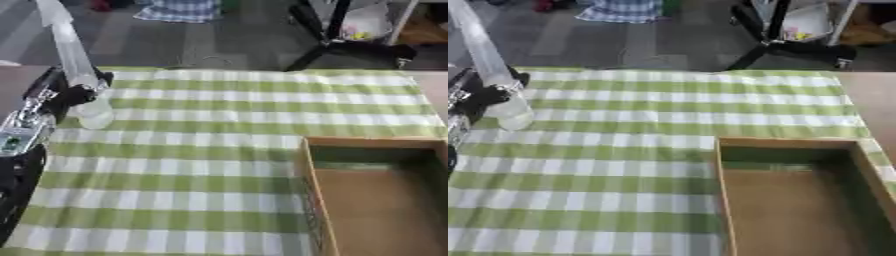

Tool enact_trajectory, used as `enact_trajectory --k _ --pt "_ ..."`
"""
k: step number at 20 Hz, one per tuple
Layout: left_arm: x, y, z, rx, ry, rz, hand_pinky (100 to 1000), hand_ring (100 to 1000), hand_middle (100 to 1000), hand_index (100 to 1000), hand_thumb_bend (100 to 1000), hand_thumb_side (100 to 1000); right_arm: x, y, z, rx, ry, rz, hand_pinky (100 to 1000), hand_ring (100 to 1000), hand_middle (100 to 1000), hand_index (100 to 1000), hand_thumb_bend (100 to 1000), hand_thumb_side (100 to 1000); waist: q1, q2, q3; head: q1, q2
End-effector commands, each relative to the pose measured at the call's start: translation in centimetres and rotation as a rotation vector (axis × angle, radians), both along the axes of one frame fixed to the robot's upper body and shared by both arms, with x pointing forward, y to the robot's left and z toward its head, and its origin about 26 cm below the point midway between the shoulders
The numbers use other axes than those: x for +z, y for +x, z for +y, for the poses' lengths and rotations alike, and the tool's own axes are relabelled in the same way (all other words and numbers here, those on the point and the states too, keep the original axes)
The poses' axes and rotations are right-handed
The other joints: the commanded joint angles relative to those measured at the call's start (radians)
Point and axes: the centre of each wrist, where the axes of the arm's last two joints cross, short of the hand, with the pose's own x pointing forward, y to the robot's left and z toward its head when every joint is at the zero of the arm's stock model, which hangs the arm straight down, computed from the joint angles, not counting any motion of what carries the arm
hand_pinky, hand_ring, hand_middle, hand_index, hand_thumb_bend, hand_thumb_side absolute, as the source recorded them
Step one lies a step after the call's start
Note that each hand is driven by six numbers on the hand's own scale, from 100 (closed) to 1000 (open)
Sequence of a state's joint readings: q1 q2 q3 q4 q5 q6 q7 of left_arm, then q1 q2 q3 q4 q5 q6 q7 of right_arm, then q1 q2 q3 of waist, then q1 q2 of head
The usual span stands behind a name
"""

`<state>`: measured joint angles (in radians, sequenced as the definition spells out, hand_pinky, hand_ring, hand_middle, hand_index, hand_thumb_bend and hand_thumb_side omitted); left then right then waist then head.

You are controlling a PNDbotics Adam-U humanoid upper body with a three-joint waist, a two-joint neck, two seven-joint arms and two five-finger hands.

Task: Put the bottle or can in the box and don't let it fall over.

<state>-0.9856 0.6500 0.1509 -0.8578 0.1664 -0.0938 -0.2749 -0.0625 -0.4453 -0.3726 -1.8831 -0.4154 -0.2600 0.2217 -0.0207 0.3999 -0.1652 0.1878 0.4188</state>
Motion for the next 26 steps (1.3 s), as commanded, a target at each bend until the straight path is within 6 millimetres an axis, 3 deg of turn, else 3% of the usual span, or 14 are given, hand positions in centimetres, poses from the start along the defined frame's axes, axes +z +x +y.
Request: enact_trajectory --k 1,7,14,18,26 --pt "2.1 -0.5 0.5 0.005 0.047 -0.061 1000 672 195 262 196 100 0.9 -0.1 -0.5 -0.007 -0.022 -0.017 921 1000 1000 1000 100 599 0.000 -0.020 0.000 -0.001 -0.008" --pt "2.2 -0.6 0.5 -0.017 0.064 -0.063 1000 675 182 260 186 100 0.9 -0.2 -0.6 -0.007 -0.020 -0.016 922 1000 1000 1000 100 599 0.000 -0.026 0.000 -0.005 -0.002" --pt "2.2 -0.6 0.5 -0.043 0.083 -0.049 1000 858 239 282 194 100 0.9 -0.2 -0.7 -0.006 -0.018 -0.011 922 1000 1000 1000 100 600 0.001 -0.039 0.002 -0.018 0.015" --pt "2.3 -0.7 0.4 -0.063 0.079 -0.044 1000 914 253 289 195 100 0.9 -0.3 -0.9 -0.008 -0.016 -0.007 922 1000 1000 1000 100 599 0.001 -0.048 0.003 -0.027 0.027" --pt "3.6 -1.1 -0.6 -0.133 0.069 -0.069 1000 933 260 286 208 100 0.9 -0.5 -1.1 -0.009 -0.014 0.000 922 1000 1000 1000 100 599 0.002 -0.068 0.005 -0.047 0.054"
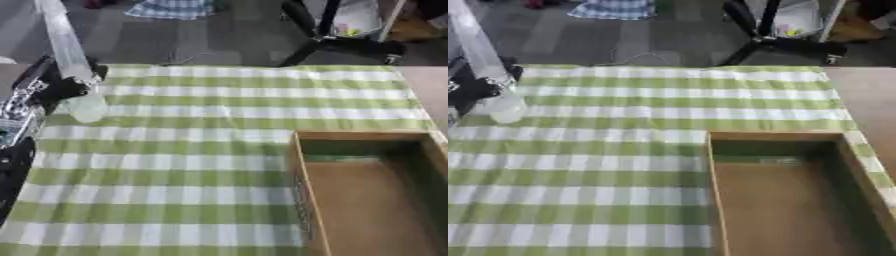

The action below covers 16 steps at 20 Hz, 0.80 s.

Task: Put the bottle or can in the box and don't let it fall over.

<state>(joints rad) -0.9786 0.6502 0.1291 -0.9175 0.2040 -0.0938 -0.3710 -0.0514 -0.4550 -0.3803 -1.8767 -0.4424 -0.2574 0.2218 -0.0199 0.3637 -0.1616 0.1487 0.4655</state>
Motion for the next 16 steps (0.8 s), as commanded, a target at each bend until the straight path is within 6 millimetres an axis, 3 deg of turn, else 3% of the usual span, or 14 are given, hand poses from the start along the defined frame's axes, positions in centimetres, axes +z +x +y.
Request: enact_trajectory --k 1,16 --pt "2.8 -0.9 0.2 -0.020 0.023 -0.063 1000 931 260 286 208 100 1.1 -0.3 -0.7 -0.008 -0.030 -0.008 922 1000 1000 1000 100 599 0.002 -0.035 0.002 -0.010 0.010" --pt "6.0 -2.0 -5.3 -0.256 0.036 -0.110 1000 932 265 288 202 100 1.3 -0.6 -1.1 -0.007 -0.020 -0.001 921 1000 1000 1000 100 598 0.001 -0.079 0.002 -0.049 0.039"
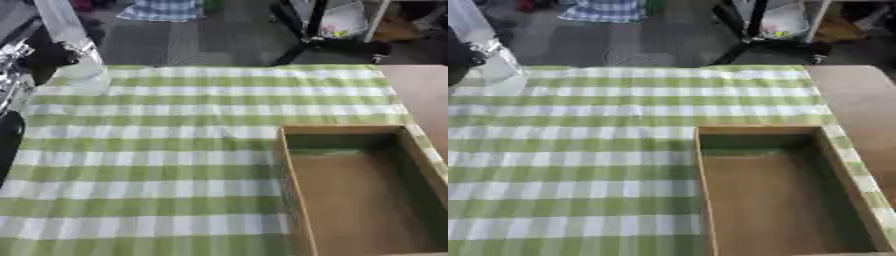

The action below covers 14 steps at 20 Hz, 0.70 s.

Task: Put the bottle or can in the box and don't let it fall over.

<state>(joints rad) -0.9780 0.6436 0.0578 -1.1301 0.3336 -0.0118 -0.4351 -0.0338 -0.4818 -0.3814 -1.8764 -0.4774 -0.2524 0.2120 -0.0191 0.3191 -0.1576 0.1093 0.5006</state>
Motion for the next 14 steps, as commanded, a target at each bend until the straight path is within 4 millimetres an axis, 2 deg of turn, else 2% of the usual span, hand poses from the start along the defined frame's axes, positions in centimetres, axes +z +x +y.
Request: enact_trajectory --k 1,8,14 --pt "2.1 -0.8 -1.3 -0.051 0.011 -0.052 1000 933 265 289 199 100 1.2 -0.2 -0.6 -0.007 -0.031 -0.015 921 1000 1000 1000 100 598 0.000 -0.036 -0.002 -0.012 0.003" --pt "2.8 -1.2 -5.2 -0.181 0.005 -0.079 1000 924 266 288 191 100 1.3 -0.3 -0.7 -0.009 -0.025 -0.015 921 1000 1000 1000 100 599 0.004 -0.046 -0.010 -0.016 0.001" --pt "3.2 -1.5 -9.4 -0.277 0.005 -0.107 1000 911 266 287 183 100 1.4 -0.3 -0.6 -0.007 -0.014 -0.019 921 1000 1000 1000 100 599 0.004 -0.049 -0.025 0.006 -0.002"
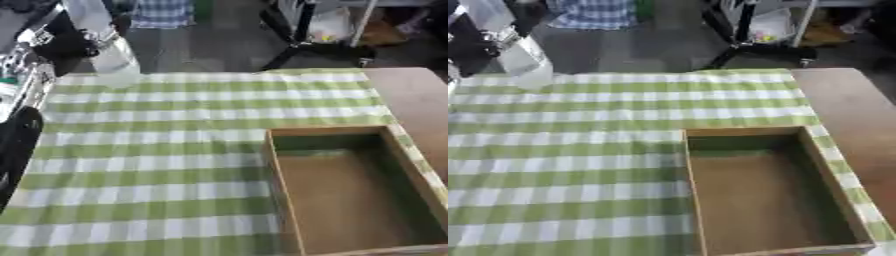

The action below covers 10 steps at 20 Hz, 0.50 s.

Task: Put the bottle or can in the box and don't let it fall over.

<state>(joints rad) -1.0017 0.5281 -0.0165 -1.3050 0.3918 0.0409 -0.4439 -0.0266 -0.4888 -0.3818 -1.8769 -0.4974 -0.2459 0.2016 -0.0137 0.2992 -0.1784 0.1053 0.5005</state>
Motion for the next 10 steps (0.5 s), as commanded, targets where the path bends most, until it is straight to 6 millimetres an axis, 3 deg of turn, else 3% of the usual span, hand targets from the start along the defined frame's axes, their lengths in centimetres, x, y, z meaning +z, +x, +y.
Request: enact_trajectory --k 1,10 --pt "1.7 -0.6 -2.1 -0.051 0.007 -0.053 1000 909 266 287 183 100 1.5 -0.2 -0.5 -0.006 -0.029 -0.028 921 1000 1000 1000 100 599 -0.001 -0.029 -0.007 0.014 -0.001" --pt "-0.2 0.2 -8.2 -0.142 0.015 0.058 1000 898 266 291 167 100 1.1 -0.2 -0.3 -0.007 0.007 -0.032 919 1000 1000 1000 100 601 -0.014 -0.024 -0.049 0.071 0.002"
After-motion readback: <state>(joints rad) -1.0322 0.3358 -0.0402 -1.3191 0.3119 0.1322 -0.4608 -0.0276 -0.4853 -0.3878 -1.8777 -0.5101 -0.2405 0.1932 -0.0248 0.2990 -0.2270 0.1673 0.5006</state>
